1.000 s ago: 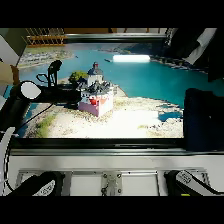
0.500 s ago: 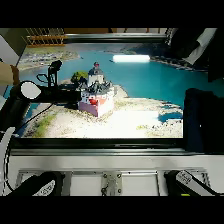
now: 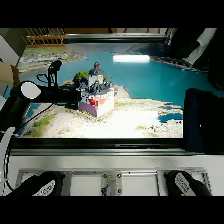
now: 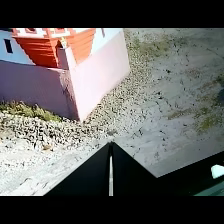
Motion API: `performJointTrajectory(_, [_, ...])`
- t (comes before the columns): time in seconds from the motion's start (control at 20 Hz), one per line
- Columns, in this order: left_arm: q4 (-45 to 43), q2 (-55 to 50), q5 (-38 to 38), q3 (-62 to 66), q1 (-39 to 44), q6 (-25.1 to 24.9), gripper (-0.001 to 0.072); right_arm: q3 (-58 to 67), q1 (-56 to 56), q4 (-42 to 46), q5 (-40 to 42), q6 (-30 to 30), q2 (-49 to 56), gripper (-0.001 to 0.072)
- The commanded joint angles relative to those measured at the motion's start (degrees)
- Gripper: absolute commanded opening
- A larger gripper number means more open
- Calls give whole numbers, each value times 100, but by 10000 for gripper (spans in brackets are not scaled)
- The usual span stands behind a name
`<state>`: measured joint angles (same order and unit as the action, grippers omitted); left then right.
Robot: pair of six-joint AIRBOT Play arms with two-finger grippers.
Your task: Fold the clothes and pants, and hang the long-sleeved shirts on hangers.
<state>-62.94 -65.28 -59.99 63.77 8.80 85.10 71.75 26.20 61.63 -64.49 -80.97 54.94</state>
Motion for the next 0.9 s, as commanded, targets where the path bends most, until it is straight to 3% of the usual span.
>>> performJointTrajectory(0.0, [0,-2,17,-2,2,0,7,-92,-1561,-509,50,175,-90,566])
performJointTrajectory(0.05, [0,-2,15,-2,2,0,7,-103,-1928,-505,48,177,-50,446])
performJointTrajectory(0.15, [0,-2,17,0,2,0,7,-103,-2435,-470,50,245,-4,109])
performJointTrajectory(0.2, [0,-2,20,0,2,-2,7,-103,-2610,-470,48,328,20,16])
performJointTrajectory(0.85, [0,-2,20,0,2,-2,7,-103,-2771,-518,-195,321,33,15])
